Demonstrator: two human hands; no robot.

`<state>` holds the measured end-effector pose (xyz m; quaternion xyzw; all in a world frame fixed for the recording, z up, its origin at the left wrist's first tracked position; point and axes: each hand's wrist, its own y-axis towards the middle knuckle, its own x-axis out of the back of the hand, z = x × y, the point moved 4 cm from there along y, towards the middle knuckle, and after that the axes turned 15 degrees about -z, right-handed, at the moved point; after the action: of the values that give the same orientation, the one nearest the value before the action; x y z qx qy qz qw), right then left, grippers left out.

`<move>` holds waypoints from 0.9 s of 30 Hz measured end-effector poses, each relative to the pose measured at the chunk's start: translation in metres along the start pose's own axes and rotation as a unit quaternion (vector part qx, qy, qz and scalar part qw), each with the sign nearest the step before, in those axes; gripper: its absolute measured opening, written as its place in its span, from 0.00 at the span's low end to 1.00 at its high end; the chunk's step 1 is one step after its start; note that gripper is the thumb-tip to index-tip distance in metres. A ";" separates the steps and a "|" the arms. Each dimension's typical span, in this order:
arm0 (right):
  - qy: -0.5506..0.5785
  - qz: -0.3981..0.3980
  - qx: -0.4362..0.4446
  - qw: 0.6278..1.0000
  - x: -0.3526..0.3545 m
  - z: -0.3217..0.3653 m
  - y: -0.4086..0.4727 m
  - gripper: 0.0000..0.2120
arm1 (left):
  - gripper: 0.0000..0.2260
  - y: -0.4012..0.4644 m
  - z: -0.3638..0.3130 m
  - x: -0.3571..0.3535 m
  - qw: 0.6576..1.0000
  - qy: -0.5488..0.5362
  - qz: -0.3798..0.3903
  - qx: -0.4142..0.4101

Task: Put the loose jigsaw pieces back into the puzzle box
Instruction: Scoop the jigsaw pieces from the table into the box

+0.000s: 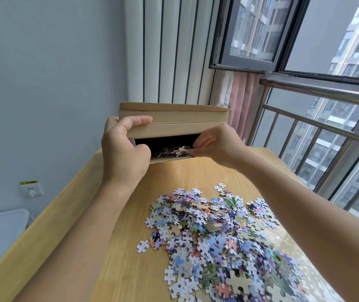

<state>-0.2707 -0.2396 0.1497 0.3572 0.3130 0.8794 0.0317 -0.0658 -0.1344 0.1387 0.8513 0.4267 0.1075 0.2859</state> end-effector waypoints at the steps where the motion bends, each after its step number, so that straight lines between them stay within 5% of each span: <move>1: -0.018 -0.023 0.010 1.000 -0.002 0.001 -0.002 0.06 | 0.32 0.000 0.000 0.000 1.000 -0.001 0.000 -0.001; 6: -0.046 -0.094 0.014 0.994 -0.003 0.002 -0.005 0.04 | 0.32 -0.002 -0.001 -0.001 1.000 0.000 0.002 -0.003; 17: 0.058 0.154 -0.009 0.986 -0.017 -0.008 -0.014 0.24 | 0.32 -0.004 0.000 -0.001 1.000 0.021 0.001 -0.010; 23: 0.069 0.268 0.030 0.961 -0.042 0.024 -0.011 0.26 | 0.32 -0.004 -0.004 0.000 1.000 0.011 0.002 -0.009; 27: 0.022 0.224 0.097 0.969 -0.051 0.040 -0.003 0.26 | 0.32 -0.002 -0.005 0.000 1.000 0.000 0.003 -0.014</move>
<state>-0.2072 -0.2302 0.1386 0.4002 0.3092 0.8372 -0.2081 -0.0698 -0.1315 0.1417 0.8484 0.4227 0.1142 0.2974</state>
